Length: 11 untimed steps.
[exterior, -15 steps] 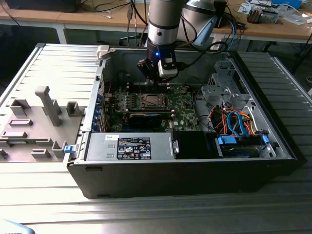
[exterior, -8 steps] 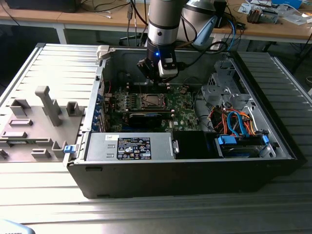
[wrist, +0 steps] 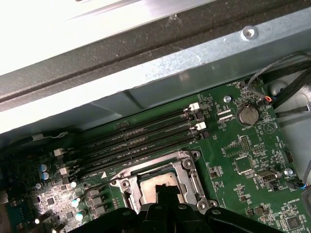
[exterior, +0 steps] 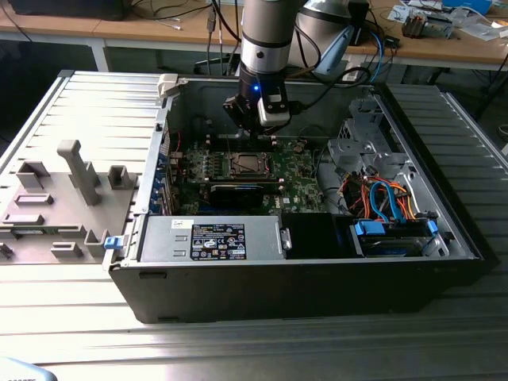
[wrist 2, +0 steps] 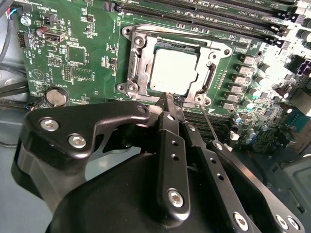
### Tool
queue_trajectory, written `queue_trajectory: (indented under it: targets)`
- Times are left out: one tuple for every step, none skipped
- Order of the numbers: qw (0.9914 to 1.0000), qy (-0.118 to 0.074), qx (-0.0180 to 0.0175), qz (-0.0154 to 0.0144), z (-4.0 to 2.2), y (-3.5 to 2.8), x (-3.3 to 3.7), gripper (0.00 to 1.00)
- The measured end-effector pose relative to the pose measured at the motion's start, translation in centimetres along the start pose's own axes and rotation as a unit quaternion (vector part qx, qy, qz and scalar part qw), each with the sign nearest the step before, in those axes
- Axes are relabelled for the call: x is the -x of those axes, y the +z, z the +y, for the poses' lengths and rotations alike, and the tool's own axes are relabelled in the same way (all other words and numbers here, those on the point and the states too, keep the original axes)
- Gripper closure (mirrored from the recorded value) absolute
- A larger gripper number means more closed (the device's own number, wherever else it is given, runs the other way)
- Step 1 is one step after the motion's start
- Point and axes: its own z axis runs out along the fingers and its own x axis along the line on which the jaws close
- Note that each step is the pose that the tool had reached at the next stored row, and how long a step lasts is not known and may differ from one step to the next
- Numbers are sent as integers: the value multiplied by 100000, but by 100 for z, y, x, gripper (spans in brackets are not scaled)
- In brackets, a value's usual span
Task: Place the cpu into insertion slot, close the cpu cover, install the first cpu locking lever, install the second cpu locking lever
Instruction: 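Install the first cpu locking lever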
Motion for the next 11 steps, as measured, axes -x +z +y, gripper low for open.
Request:
queue_trajectory:
  targets:
    - [100000,-63,-1,7,0,0,0,89]
    - [100000,-104,-5,6,0,0,0,89]
    - [100000,-142,-4,9,0,0,0,89]
    - [100000,-183,-7,11,0,0,0,89]
    - [100000,-225,-9,13,0,0,0,89]
    - [100000,-279,-9,17,0,0,0,89]
    - [100000,-313,-12,19,0,0,0,89]
    - [99999,-376,-13,22,0,0,0,89]
    - [99999,-438,-14,22,0,0,0,89]
    - [99999,-474,-17,25,0,0,0,89]
    - [99999,-510,-16,28,0,0,0,89]
